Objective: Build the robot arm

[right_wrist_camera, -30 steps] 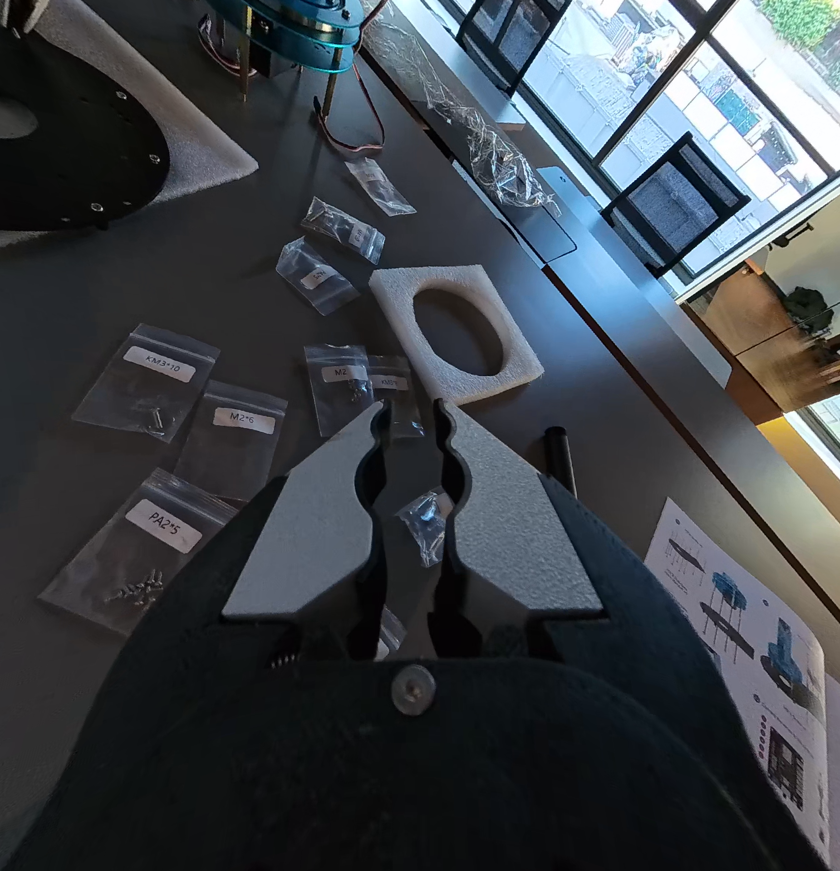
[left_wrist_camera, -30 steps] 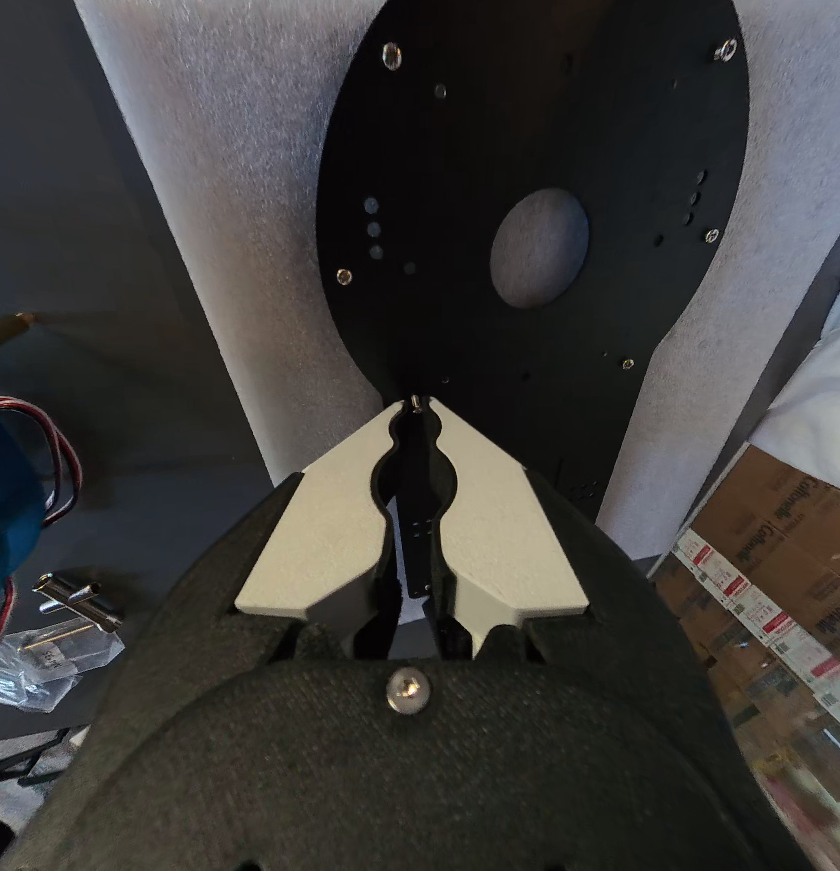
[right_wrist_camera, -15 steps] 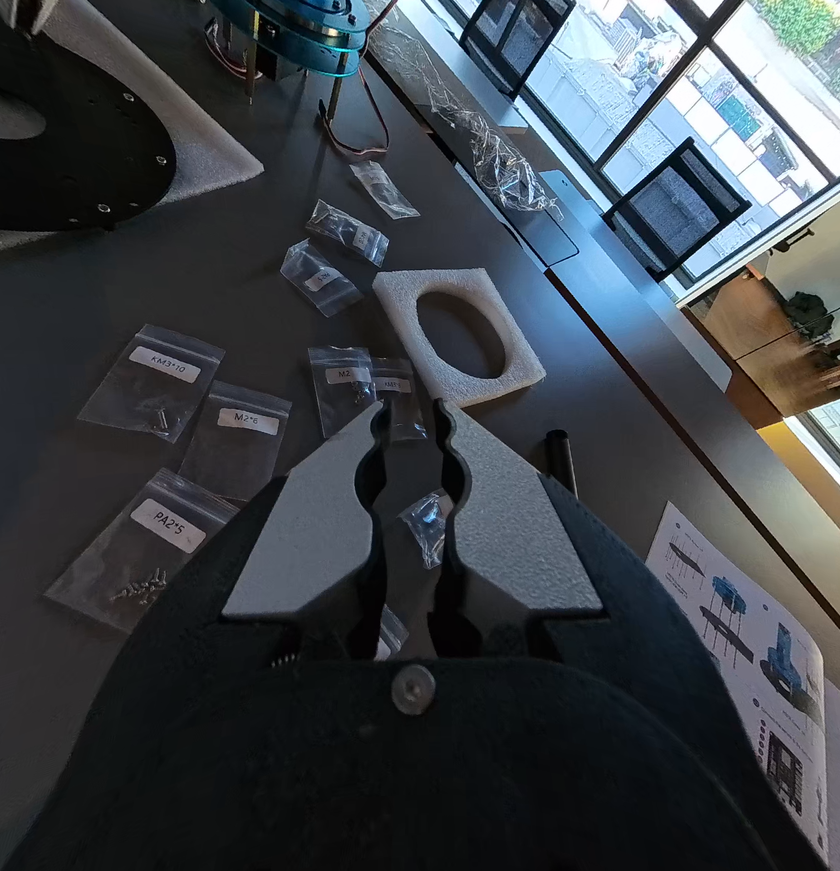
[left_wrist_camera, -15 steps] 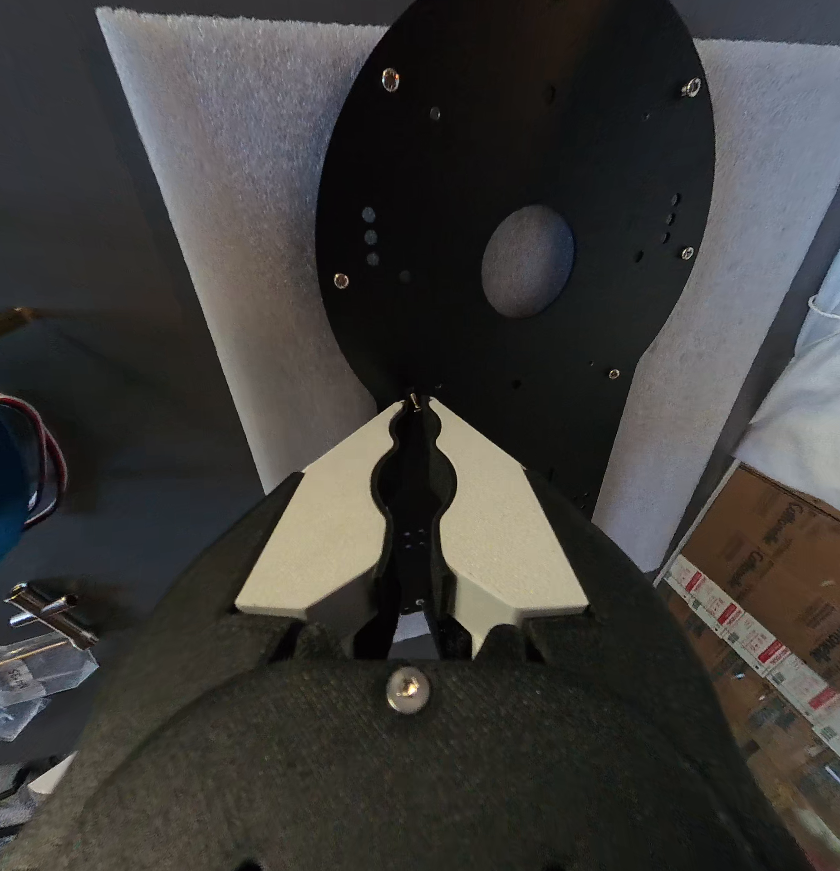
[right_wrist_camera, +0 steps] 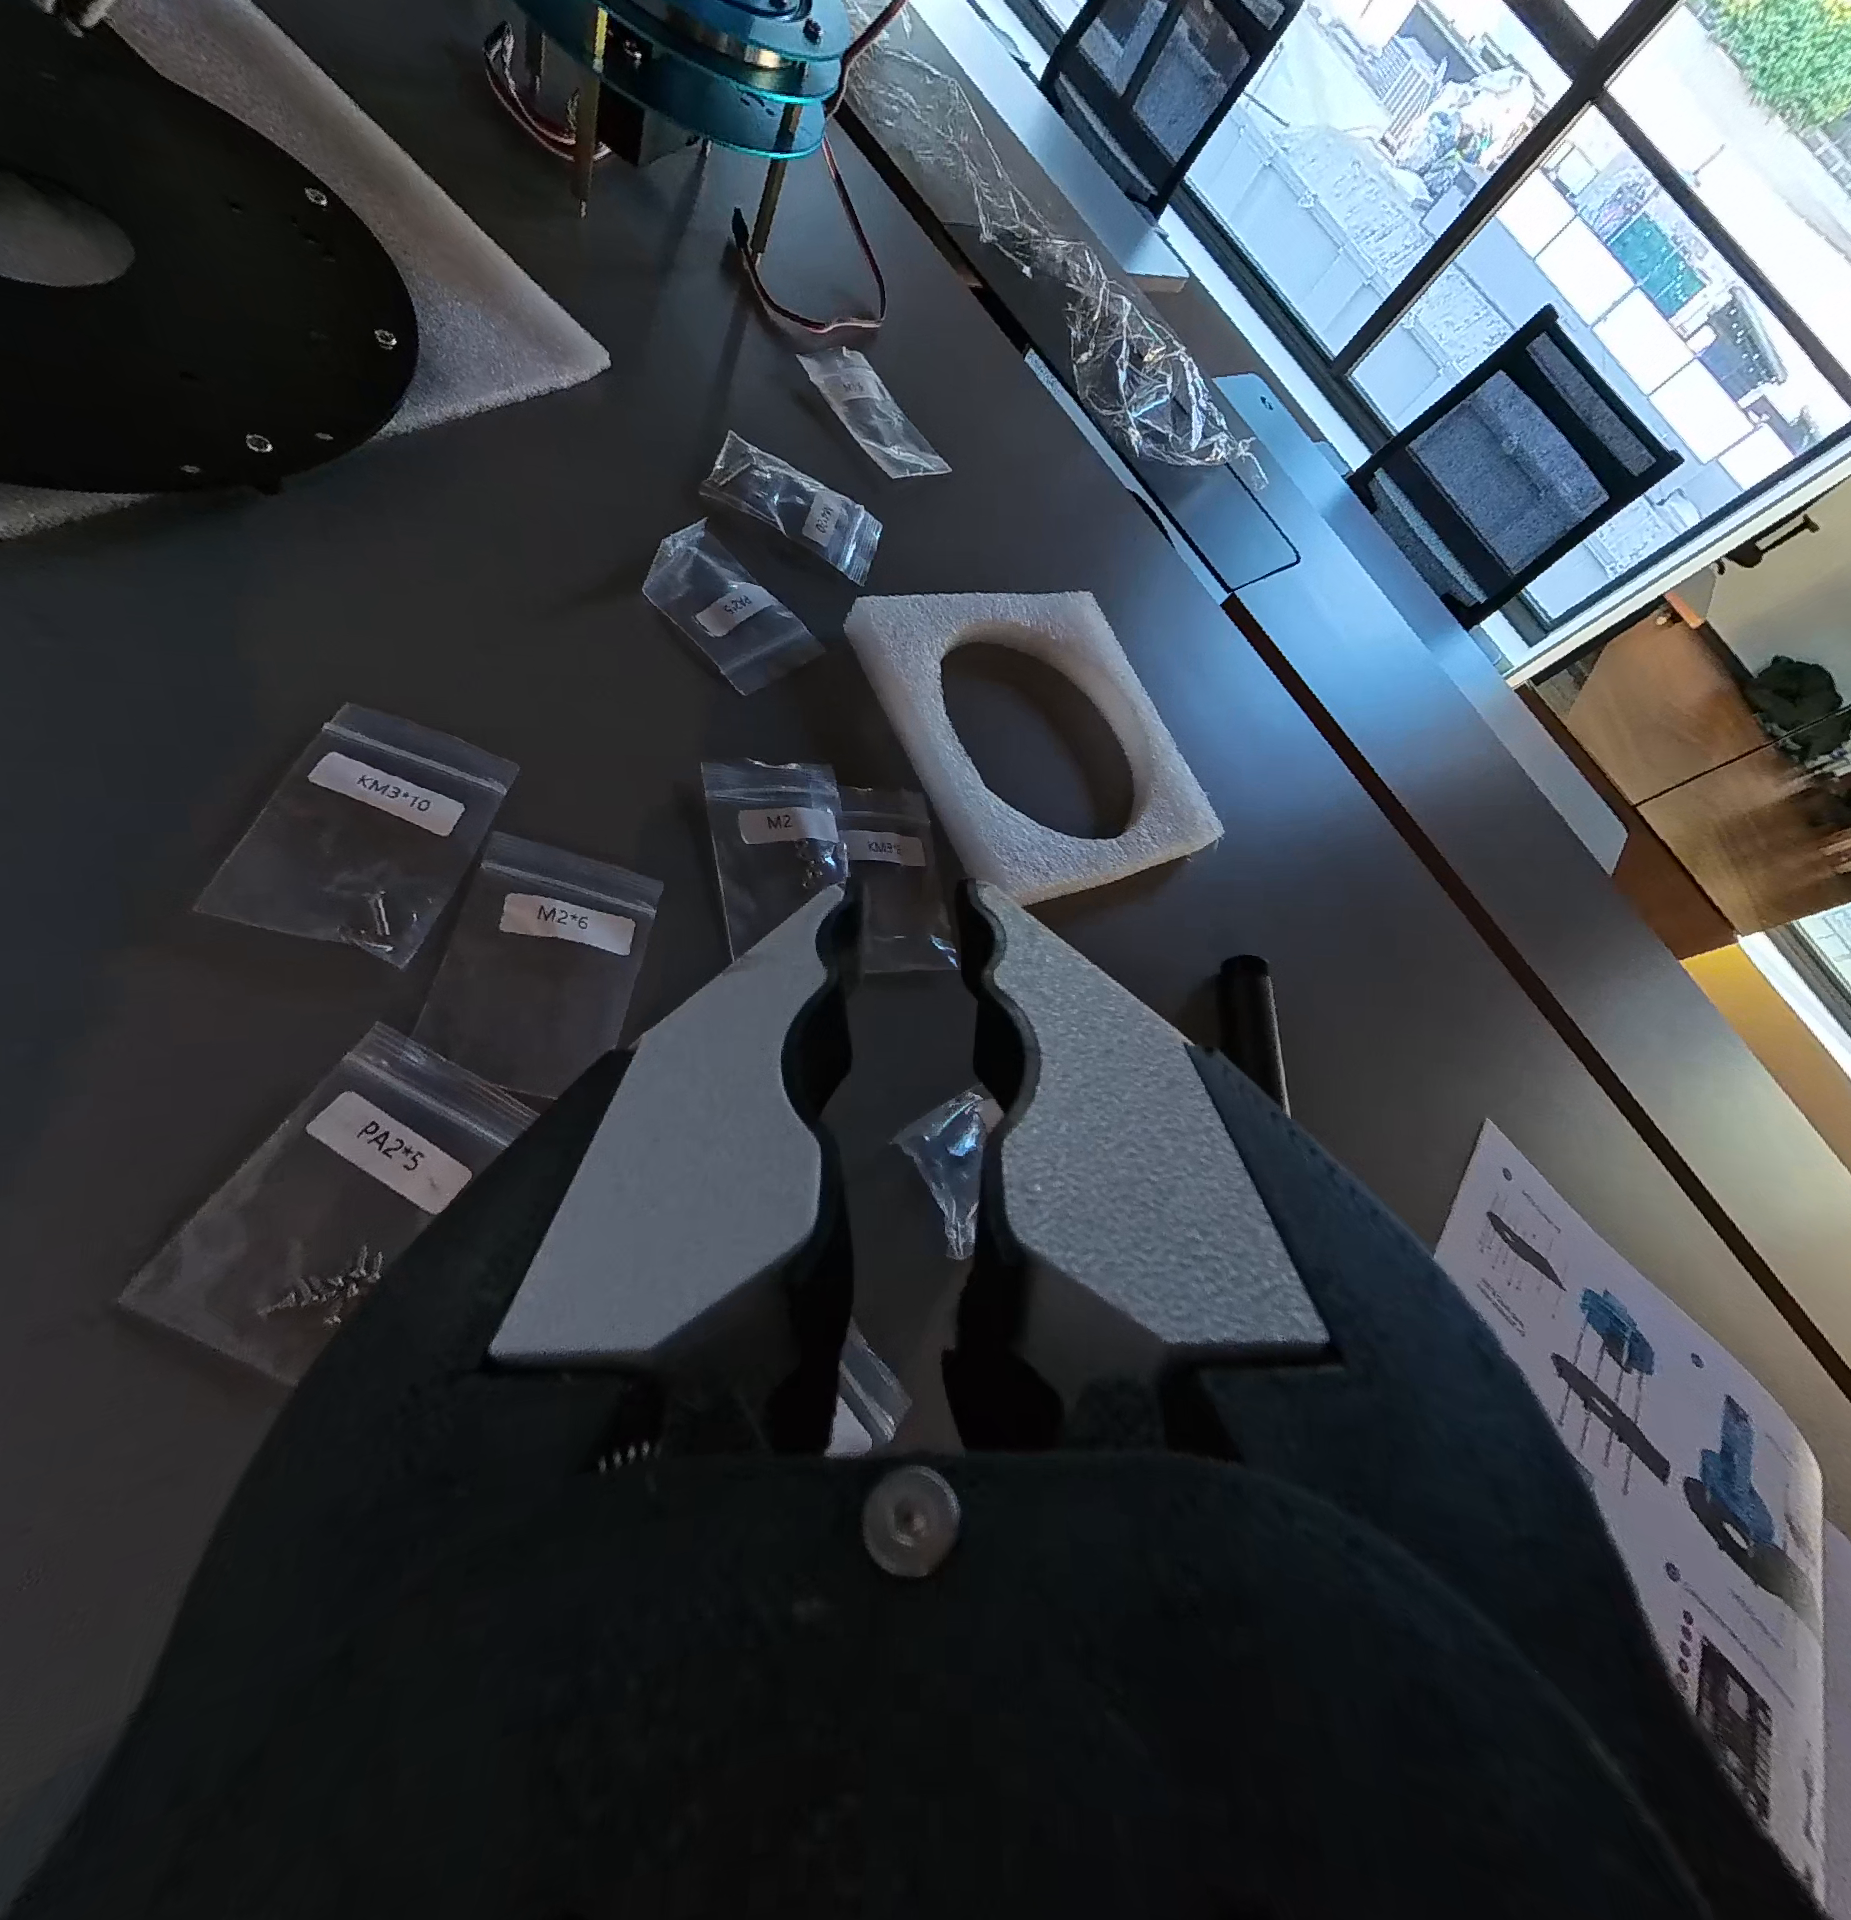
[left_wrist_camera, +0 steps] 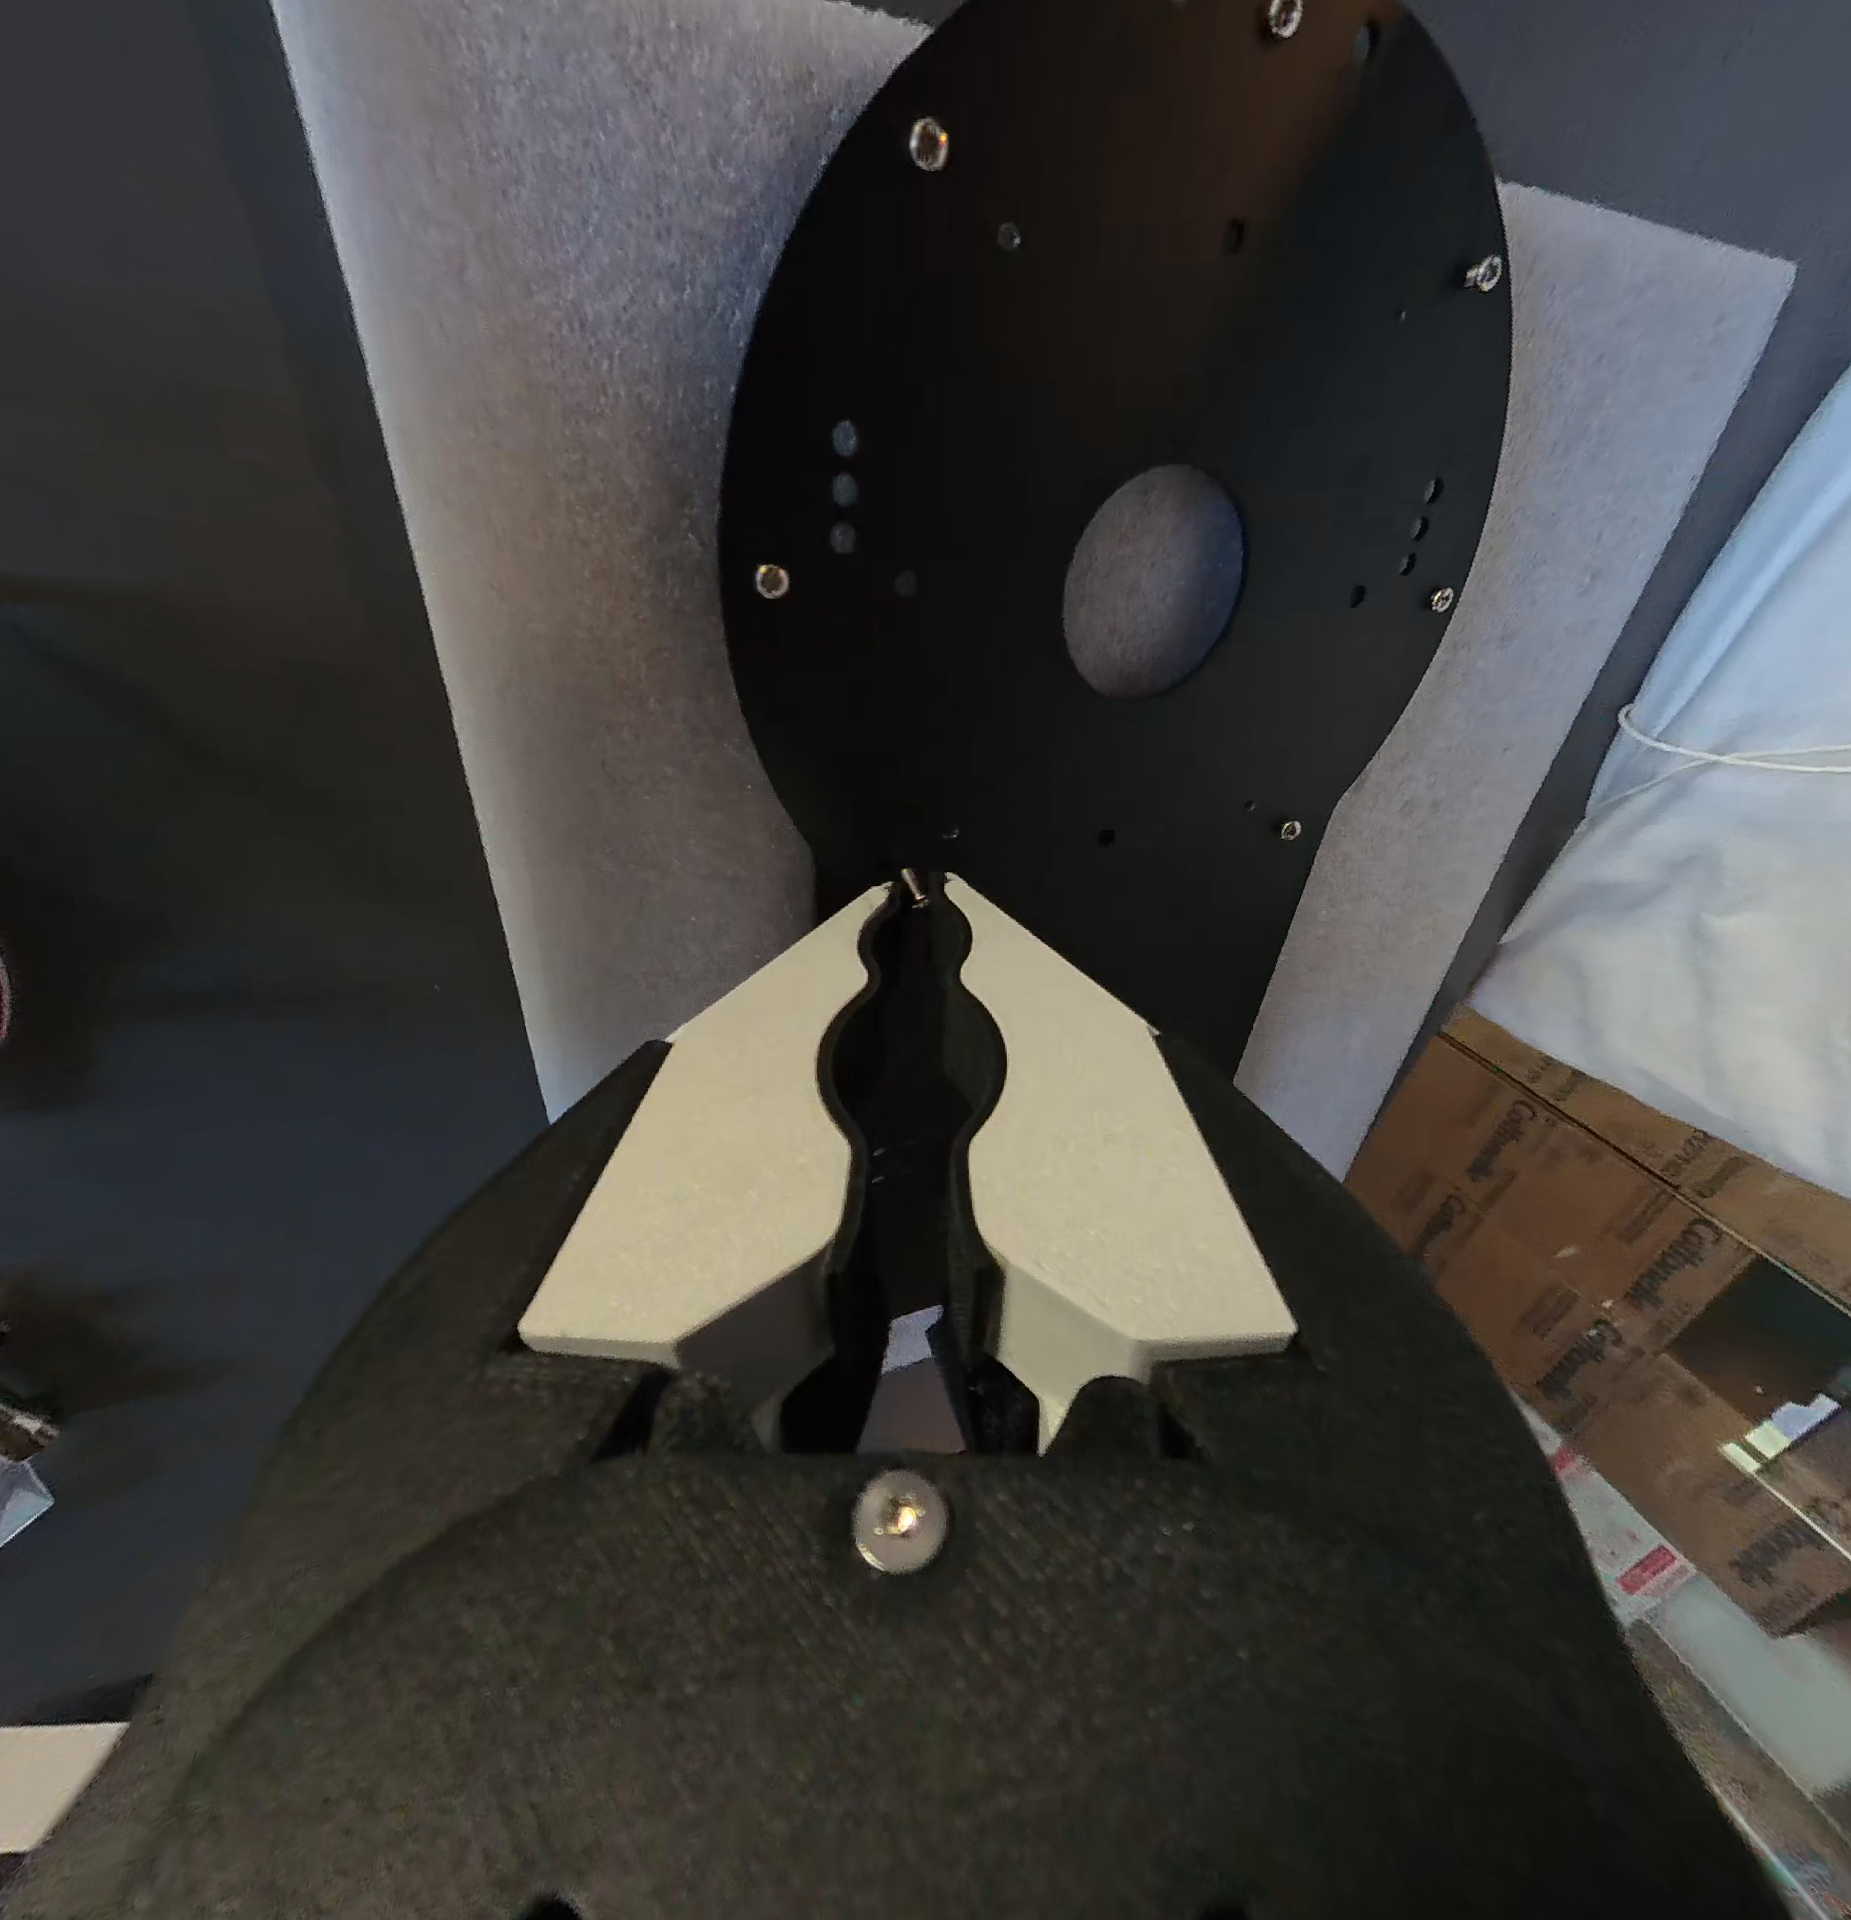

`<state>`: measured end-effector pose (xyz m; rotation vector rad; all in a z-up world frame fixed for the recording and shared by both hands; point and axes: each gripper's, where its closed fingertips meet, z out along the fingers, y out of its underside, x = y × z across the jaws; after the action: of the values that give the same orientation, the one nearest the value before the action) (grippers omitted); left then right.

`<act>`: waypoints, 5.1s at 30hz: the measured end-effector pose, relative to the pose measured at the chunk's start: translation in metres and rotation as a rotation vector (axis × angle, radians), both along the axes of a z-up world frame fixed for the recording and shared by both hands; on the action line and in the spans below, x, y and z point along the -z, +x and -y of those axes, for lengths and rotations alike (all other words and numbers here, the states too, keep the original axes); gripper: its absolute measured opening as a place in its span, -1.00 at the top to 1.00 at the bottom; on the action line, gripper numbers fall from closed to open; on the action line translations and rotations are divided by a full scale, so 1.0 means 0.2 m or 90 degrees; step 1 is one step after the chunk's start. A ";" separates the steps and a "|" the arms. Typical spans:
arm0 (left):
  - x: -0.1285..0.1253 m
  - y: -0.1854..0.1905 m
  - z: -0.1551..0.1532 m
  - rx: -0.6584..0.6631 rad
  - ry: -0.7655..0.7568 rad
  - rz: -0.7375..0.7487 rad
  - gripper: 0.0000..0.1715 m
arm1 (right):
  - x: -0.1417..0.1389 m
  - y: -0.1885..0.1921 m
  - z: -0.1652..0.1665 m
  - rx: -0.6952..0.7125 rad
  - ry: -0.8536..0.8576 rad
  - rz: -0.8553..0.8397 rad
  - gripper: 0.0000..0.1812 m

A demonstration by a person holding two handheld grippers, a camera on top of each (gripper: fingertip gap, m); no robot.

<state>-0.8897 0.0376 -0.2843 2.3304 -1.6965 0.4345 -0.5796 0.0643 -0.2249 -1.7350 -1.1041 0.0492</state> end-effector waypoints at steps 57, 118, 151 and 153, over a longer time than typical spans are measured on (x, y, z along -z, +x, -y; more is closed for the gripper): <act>-0.13 -0.06 0.24 -0.531 0.230 0.414 0.90 | -0.10 -1.16 0.33 -0.629 -0.253 -0.079 0.78; -0.26 -1.07 0.62 -0.711 0.344 0.574 0.95 | 0.33 -1.66 0.24 -0.130 -0.437 0.232 0.94; -0.21 -1.03 0.59 -0.717 0.302 0.582 0.94 | 0.29 -1.62 0.06 -0.234 -0.471 -0.137 0.97; -0.21 -1.03 0.59 -0.718 0.300 0.581 0.94 | 0.29 -1.62 0.06 -0.242 -0.468 -0.139 0.97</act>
<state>-1.0952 -0.0802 -0.2420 3.6097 -0.3933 1.6042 -0.9031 0.0523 -0.2827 -2.0469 -1.3287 0.9603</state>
